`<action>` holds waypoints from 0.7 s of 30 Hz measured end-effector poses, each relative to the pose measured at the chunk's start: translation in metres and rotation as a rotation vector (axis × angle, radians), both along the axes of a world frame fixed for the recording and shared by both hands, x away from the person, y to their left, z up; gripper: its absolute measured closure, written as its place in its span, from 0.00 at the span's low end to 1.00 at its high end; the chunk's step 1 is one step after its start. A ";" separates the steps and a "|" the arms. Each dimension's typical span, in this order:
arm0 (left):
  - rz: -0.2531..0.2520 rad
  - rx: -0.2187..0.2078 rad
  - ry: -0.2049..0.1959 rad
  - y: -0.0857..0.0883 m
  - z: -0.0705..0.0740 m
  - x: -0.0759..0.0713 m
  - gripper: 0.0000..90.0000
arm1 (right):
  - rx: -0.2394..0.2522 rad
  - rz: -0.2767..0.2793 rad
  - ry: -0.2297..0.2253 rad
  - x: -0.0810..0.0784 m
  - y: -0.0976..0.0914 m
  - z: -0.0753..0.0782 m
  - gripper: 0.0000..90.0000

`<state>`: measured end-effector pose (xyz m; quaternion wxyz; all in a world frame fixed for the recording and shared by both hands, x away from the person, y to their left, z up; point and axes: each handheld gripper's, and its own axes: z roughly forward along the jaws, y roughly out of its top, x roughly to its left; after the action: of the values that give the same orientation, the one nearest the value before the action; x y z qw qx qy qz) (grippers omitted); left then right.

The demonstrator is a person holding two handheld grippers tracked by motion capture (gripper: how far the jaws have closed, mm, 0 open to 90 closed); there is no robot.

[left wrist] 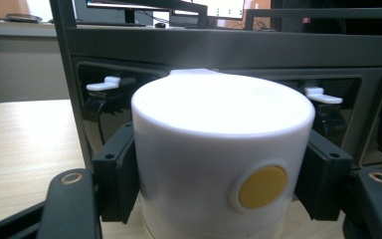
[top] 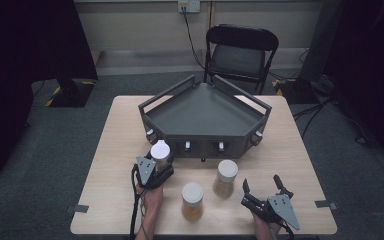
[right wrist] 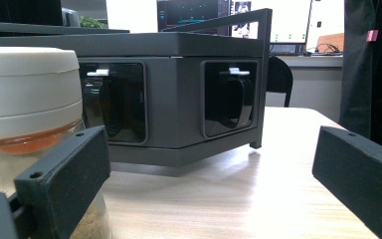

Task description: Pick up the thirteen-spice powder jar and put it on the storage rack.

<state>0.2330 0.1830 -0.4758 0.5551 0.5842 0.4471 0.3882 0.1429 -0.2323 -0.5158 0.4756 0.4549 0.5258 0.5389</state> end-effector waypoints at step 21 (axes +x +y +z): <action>-0.046 -0.013 -0.031 0.007 0.033 -0.009 0.34 | 0.000 -0.001 0.000 0.000 0.000 0.000 0.00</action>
<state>0.2237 0.1895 -0.4430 0.5746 0.5845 0.4273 0.3816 0.1429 -0.2322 -0.5158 0.4756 0.4552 0.5255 0.5389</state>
